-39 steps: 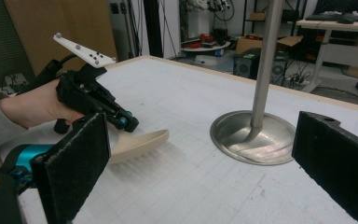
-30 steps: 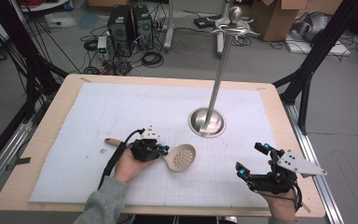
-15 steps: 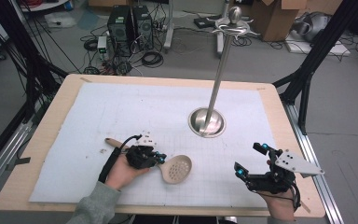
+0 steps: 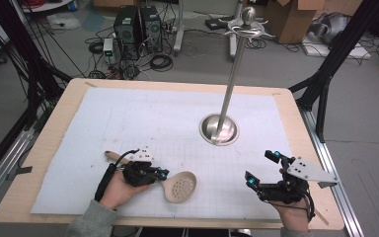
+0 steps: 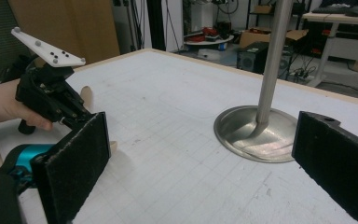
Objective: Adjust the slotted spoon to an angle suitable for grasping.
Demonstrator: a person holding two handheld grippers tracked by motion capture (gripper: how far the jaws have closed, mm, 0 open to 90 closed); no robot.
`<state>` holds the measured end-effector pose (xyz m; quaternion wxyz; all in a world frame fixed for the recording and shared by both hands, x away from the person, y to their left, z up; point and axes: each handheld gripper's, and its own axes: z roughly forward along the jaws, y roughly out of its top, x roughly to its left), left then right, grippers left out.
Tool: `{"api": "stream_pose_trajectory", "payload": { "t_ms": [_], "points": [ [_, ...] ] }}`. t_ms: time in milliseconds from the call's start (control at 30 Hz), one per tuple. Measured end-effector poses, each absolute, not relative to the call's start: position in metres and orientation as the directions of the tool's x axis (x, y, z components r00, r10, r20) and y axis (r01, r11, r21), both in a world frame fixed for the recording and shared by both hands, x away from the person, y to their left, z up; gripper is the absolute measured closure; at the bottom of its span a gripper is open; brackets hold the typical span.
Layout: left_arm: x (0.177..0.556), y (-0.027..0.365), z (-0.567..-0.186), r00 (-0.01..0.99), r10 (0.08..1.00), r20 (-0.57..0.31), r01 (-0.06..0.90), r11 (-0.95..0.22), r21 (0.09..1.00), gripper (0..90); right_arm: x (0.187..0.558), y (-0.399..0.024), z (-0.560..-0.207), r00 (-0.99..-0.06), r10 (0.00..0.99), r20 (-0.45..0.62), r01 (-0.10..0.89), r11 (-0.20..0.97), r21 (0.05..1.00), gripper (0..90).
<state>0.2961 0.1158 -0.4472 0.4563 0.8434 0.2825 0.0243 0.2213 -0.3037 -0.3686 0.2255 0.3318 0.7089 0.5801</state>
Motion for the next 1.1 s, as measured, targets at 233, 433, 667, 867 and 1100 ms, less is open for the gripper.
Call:
{"api": "stream_pose_trajectory", "payload": {
  "t_ms": [233,433,667,867,1100],
  "points": [
    [0.284,0.130,-0.445,0.855,0.488,-0.174,0.411,-0.435,0.801,89.9,0.224,-0.300,-0.369,-0.685,0.726,0.063,0.207,0.111,0.972,3.1],
    [0.280,0.155,-0.435,0.846,0.501,-0.182,0.404,-0.378,0.833,89.9,0.226,-0.296,-0.367,-0.695,0.716,0.058,0.197,0.113,0.974,3.1],
    [0.277,0.192,-0.433,0.812,0.556,-0.175,0.423,-0.355,0.834,89.9,0.231,-0.293,-0.367,-0.700,0.711,0.062,0.197,0.109,0.974,3.1],
    [0.276,0.206,-0.438,0.795,0.586,-0.159,0.437,-0.369,0.821,89.8,0.235,-0.287,-0.366,-0.713,0.699,0.055,0.188,0.115,0.975,3.1],
    [0.281,0.211,-0.446,0.773,0.619,-0.137,0.466,-0.409,0.785,89.8,0.235,-0.285,-0.367,-0.716,0.696,0.055,0.191,0.119,0.974,3.1]
  ]
}}
